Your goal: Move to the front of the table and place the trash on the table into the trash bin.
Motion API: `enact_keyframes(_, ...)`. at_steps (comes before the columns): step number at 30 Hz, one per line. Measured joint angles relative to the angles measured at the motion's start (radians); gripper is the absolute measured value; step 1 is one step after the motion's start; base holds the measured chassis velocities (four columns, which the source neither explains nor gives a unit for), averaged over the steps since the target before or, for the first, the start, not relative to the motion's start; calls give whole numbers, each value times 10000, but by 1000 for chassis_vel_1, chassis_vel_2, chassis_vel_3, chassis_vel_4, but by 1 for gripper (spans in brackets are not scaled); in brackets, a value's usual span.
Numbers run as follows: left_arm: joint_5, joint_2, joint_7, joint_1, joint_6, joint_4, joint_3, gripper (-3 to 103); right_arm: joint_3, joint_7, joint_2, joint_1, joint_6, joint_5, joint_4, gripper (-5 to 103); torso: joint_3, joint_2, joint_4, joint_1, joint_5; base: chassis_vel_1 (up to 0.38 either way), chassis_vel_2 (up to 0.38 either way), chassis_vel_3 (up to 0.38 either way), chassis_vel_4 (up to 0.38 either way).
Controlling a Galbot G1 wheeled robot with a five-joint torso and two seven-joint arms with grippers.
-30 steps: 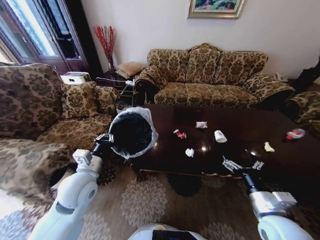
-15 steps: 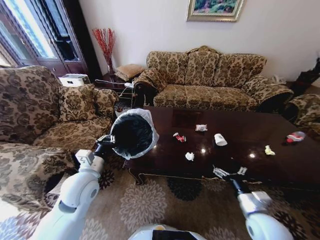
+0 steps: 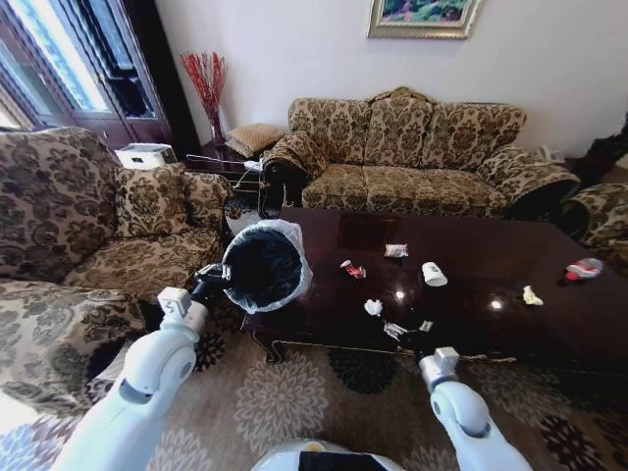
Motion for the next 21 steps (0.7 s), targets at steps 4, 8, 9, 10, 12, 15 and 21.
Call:
enact_keyframes(4, 7, -93, 27, 13, -19, -23, 15, 2, -527, -40, -142, 543, 124, 290, -509, 100, -1, 0, -1, 0, -1, 0, 0, 0, 0)
enact_keyframes(8, 34, -176, 35, 35, -43, -36, 14, 2, -1007, -99, -225, 1091, 232, 419, -956, 100, -1, 0, 3, -1, 0, 0, 0, 0, 0)
enact_keyframes(9, 38, -191, 45, 41, -45, -44, 14, 2, -1143, -92, -232, 1250, 228, 439, -1068, 100, -1, 0, 3, 0, -1, 0, 0, 0, 0)
enact_keyframes(10, 41, -201, 52, 43, -46, -55, 12, 2, -1239, -80, -232, 1375, 222, 450, -1156, 100, 0, 0, 2, 0, 0, 0, 0, 0, 0)
enact_keyframes(12, 42, -207, 53, 44, -46, -63, 9, 2, -1293, -74, -232, 1447, 218, 454, -1212, 100, 0, 0, 2, 0, 0, 0, 0, 0, 0)
enact_keyframes(15, 45, -218, 58, 44, -46, -87, 1, 2, -1446, -67, -239, 1662, 193, 489, -1413, 101, -1, 0, 0, 0, 0, 0, 0, 0, 0)
enact_keyframes(21, 45, -236, 69, 11, -46, -95, 0, 2, -1608, -72, -296, 1987, 199, 540, -1809, 86, -1, 0, 0, 0, 0, 0, 0, 0, 0)
